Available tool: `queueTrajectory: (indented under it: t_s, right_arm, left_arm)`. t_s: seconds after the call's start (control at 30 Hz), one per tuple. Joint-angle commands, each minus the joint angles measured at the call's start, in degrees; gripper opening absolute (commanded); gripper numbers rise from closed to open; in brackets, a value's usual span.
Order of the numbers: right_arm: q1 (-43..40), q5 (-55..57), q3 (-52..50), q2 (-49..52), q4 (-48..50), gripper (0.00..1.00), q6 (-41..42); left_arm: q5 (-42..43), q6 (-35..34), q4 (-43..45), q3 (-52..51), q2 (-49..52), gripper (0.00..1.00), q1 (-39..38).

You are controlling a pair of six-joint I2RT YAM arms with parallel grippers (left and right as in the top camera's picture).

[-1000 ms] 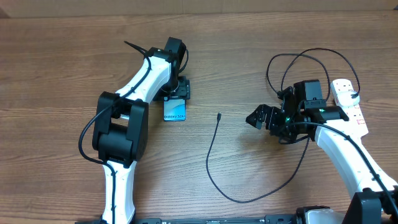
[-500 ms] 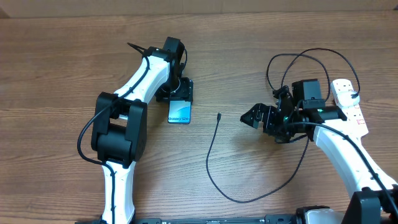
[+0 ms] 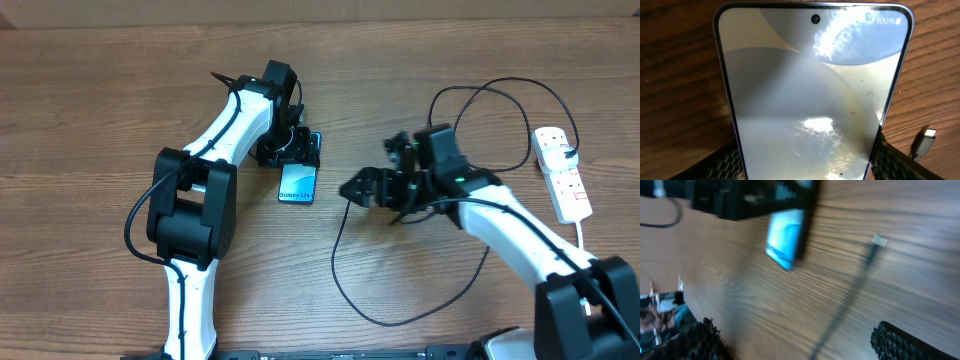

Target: Plug charger to phone and switch on socket

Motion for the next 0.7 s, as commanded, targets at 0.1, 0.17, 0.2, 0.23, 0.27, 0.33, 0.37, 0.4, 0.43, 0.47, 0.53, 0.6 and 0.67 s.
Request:
queueTrajectory:
  t_s: [0.1,0.17,0.2,0.23,0.27,0.33,0.37,0.4,0.43,0.47,0.53,0.6,0.67]
  right_arm:
    - [8.1,8.7,0.9,5.4,12.2,0.97,10.7]
    - [10.2,11.8,0.9,7.3,15.7,0.96,12.3]
    - [11.2,12.9,0.9,8.5,17.8,0.96,12.5]
    - [12.0,13.5,0.9,9.6,19.6,0.96,12.5]
    - [12.9,13.9,0.9,10.7,21.7,0.96,12.5]
    - [13.9,14.2,0.9,12.7,25.1,0.96,12.5]
    - [14.1,14.6,0.9,13.7,26.6,0.96,12.5]
    - [14.1,14.6,0.9,14.5,27.8,0.94,12.5]
    - [14.1,14.8,0.9,15.2,28.8,0.93,12.5]
    - [14.1,15.4,0.9,15.7,29.5,0.91,12.5]
    - [13.9,16.6,0.9,16.1,29.4,0.92,12.5]
    - [13.8,17.0,0.9,16.1,28.9,0.95,12.4]
    - [13.8,17.0,0.9,16.1,28.8,0.98,12.4]
  left_arm:
    - [3.7,1.3,-1.1,-3.2,5.5,0.74,-0.7]
    - [3.7,1.3,-1.2,-3.2,5.5,0.74,-0.7]
    - [3.7,1.3,-1.3,-3.2,5.5,0.74,-0.7]
    - [3.7,1.3,-1.4,-3.2,5.5,0.74,-0.7]
    - [3.7,1.4,-1.5,-3.2,5.5,0.75,-0.7]
    - [3.9,2.3,-1.7,-3.2,5.5,0.75,-0.7]
    - [4.1,2.8,-1.8,-3.2,5.5,0.75,-0.7]
    - [4.1,2.8,-1.9,-3.2,5.5,0.75,-0.7]
    - [4.1,2.8,-1.9,-3.2,5.5,0.75,-0.7]
    - [4.1,2.8,-1.9,-3.2,5.5,0.75,-0.7]
    - [4.1,2.0,-1.7,-3.2,5.5,0.77,-0.7]
    - [4.1,1.0,-1.4,-3.2,5.5,0.81,-0.7]
    - [4.1,0.4,-0.9,-3.2,5.5,0.88,-0.8]
